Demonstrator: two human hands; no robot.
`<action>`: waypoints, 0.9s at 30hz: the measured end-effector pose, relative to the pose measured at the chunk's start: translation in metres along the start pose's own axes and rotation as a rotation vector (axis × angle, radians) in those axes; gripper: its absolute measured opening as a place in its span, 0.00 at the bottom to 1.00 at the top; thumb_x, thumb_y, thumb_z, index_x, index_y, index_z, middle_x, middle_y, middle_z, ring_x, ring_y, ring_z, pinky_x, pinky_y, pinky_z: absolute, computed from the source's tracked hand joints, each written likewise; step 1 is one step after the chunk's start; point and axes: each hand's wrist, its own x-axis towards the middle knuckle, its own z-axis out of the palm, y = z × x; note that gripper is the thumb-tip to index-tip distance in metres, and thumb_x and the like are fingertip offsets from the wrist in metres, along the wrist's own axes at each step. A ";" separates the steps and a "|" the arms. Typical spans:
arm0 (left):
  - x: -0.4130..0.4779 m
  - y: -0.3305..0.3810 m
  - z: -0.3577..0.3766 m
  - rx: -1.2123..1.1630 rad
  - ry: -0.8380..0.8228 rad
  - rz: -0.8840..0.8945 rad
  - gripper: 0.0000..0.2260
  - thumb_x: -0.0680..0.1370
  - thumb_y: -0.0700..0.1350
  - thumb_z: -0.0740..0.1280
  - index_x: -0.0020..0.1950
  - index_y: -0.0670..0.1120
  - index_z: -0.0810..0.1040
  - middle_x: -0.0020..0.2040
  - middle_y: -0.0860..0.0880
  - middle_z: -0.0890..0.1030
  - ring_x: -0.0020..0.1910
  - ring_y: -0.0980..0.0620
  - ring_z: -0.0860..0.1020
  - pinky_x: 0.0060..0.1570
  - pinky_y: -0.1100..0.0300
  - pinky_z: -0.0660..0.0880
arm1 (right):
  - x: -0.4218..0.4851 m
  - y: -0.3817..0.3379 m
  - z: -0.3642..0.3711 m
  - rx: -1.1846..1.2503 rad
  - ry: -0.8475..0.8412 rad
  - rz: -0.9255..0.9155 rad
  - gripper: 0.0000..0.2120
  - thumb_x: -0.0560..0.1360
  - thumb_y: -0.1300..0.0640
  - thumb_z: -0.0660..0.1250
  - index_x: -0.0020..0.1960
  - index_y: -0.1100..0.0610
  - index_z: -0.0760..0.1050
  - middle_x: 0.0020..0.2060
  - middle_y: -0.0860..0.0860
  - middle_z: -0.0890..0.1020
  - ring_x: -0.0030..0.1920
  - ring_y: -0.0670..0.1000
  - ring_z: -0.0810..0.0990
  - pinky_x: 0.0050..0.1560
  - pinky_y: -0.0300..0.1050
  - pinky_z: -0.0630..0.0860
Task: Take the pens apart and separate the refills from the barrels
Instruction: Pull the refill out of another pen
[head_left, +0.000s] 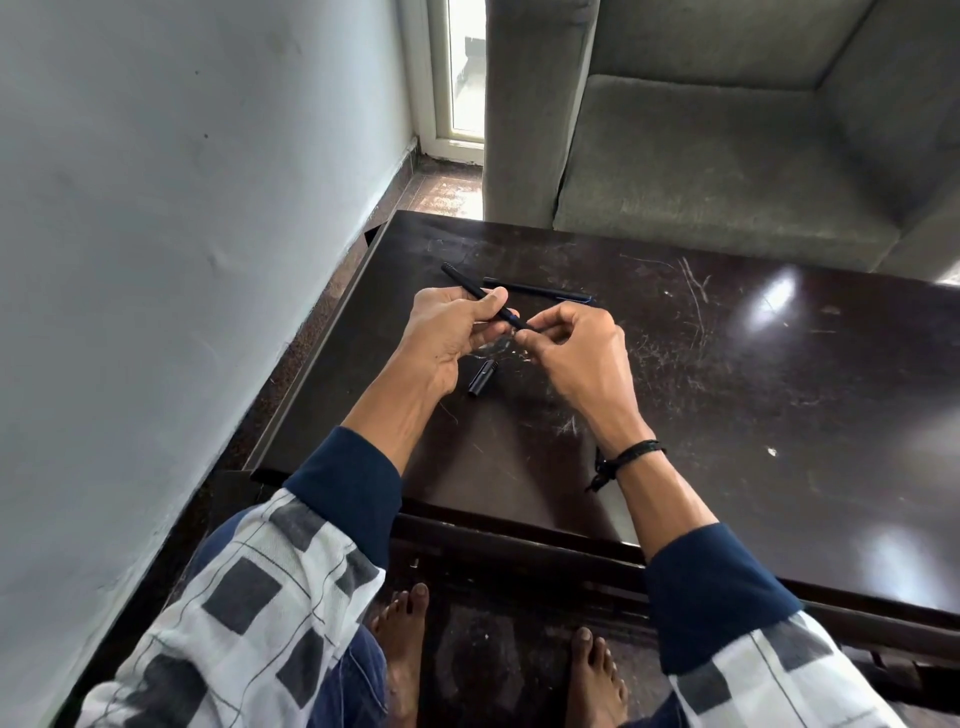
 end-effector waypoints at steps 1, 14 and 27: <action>0.000 0.000 0.000 0.006 -0.001 -0.003 0.04 0.77 0.38 0.73 0.45 0.37 0.82 0.43 0.39 0.85 0.40 0.49 0.85 0.45 0.60 0.84 | 0.000 0.000 0.000 -0.006 -0.004 0.007 0.05 0.75 0.52 0.76 0.43 0.51 0.82 0.34 0.47 0.85 0.39 0.48 0.85 0.46 0.51 0.83; 0.001 0.000 0.000 0.008 -0.026 -0.004 0.04 0.77 0.37 0.73 0.48 0.36 0.83 0.44 0.40 0.86 0.39 0.51 0.85 0.42 0.62 0.83 | 0.002 -0.001 0.000 0.019 -0.084 0.092 0.16 0.83 0.52 0.64 0.41 0.55 0.82 0.28 0.48 0.84 0.28 0.42 0.81 0.36 0.42 0.80; -0.001 0.000 0.001 0.003 -0.031 -0.003 0.07 0.77 0.37 0.72 0.51 0.32 0.82 0.42 0.40 0.86 0.38 0.51 0.85 0.45 0.60 0.83 | 0.000 -0.001 0.000 0.041 -0.085 0.059 0.09 0.81 0.52 0.68 0.43 0.54 0.82 0.32 0.50 0.85 0.29 0.41 0.81 0.33 0.36 0.77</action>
